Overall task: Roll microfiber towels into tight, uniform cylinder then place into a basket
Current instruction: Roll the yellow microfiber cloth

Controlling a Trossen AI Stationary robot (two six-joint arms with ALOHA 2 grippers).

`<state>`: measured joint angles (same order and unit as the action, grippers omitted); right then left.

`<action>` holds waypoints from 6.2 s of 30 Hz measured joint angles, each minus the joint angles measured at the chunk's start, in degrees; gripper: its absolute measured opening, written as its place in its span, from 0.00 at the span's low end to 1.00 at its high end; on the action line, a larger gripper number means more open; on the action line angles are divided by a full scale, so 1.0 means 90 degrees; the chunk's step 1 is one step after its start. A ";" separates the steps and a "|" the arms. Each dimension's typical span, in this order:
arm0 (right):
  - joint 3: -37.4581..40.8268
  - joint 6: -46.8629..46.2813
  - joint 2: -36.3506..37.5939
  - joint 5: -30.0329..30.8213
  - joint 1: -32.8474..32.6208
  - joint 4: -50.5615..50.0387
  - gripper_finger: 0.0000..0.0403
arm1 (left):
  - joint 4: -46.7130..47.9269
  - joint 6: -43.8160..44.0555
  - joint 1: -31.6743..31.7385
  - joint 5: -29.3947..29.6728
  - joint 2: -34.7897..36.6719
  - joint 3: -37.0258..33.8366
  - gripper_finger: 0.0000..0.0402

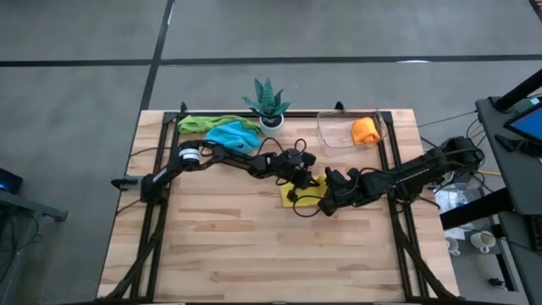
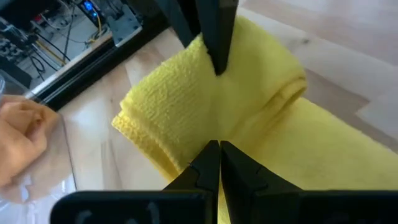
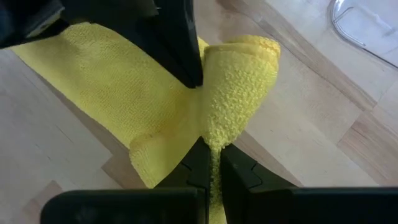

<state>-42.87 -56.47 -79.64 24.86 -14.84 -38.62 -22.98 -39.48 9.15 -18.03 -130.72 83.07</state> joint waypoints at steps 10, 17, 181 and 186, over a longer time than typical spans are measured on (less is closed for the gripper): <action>0.0002 0.0046 0.0005 -0.0095 0.0001 0.0102 0.03 | 0.0005 -0.0012 0.0072 -0.0010 -0.0369 0.0373 0.00; 0.0002 0.0331 -0.0002 -0.0146 0.0064 0.0661 0.03 | -0.0035 -0.0012 0.0085 0.0013 -0.0456 0.0422 0.00; 0.0062 0.0824 -0.0675 -0.0748 0.1070 0.2027 0.19 | 0.3998 0.1522 -0.0780 0.3277 0.3123 -0.2262 0.00; 0.0078 0.0826 -0.0675 -0.0609 0.1070 0.2028 0.06 | 0.3447 0.1705 -0.0824 0.3060 0.3104 -0.2291 0.00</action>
<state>-42.17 -49.04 -85.71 19.38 -5.21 -20.36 8.04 -24.14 1.73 9.52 -102.79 62.45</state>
